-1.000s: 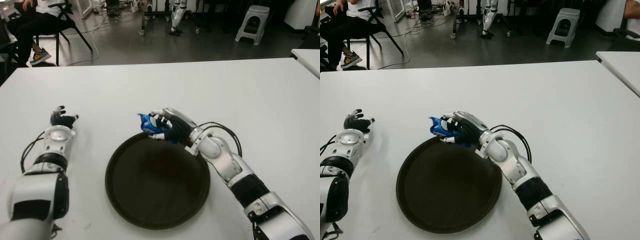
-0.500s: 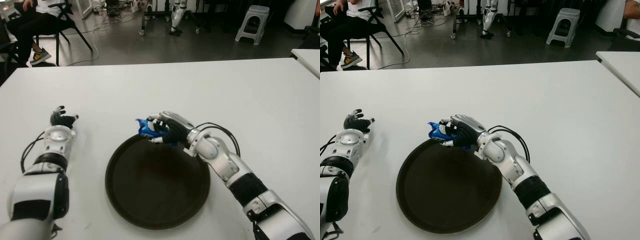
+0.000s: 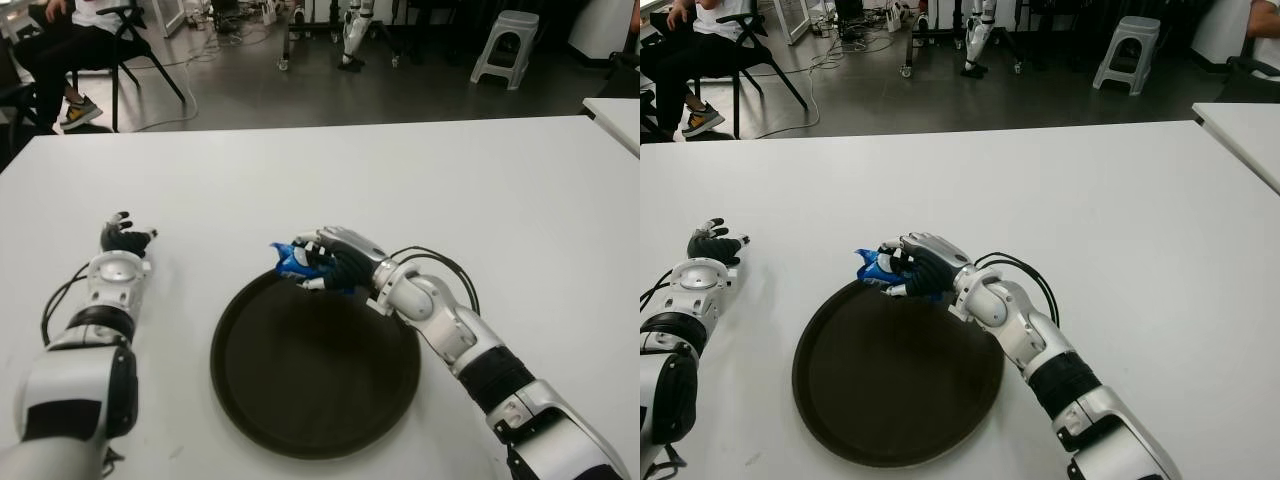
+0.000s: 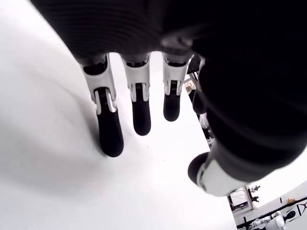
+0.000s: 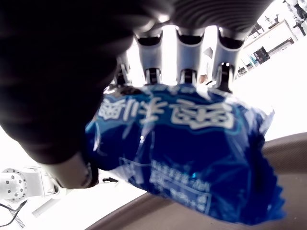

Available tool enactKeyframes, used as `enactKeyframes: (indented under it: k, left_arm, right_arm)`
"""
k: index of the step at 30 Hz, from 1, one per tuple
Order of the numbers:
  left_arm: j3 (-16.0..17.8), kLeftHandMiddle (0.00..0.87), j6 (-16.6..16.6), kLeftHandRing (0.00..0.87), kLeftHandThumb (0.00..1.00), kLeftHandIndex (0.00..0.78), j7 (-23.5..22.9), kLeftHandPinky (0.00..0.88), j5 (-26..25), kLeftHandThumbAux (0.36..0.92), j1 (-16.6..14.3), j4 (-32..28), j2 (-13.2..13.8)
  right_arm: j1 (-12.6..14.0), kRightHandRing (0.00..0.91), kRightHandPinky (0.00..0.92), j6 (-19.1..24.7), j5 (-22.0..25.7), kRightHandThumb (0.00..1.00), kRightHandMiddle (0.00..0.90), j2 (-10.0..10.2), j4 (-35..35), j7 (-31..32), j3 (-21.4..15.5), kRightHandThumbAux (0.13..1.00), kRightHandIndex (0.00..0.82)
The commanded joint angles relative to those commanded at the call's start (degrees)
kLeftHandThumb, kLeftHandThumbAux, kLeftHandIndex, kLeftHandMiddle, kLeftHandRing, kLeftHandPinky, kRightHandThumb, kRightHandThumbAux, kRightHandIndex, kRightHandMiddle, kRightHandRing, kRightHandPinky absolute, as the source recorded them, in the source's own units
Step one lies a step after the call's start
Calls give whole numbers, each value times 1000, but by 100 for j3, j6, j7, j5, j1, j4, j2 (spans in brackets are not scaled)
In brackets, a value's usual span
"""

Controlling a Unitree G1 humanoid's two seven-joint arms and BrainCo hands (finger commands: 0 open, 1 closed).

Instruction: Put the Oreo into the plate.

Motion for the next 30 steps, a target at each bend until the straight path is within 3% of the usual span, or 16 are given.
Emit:
enactKeyframes:
  k: [17, 30]
  left_arm:
    - [46, 143, -7, 156, 302, 90, 11, 151, -27, 764, 10, 6, -11]
    - [-14, 128, 73, 148, 276, 80, 44, 137, 25, 762, -14, 3, -5]
  right_arm:
    - [28, 854, 837, -19, 38, 731, 868, -35, 18, 217, 44, 708, 440]
    - [-83, 801, 781, -360, 131, 718, 813, -178, 117, 697, 110, 710, 440]
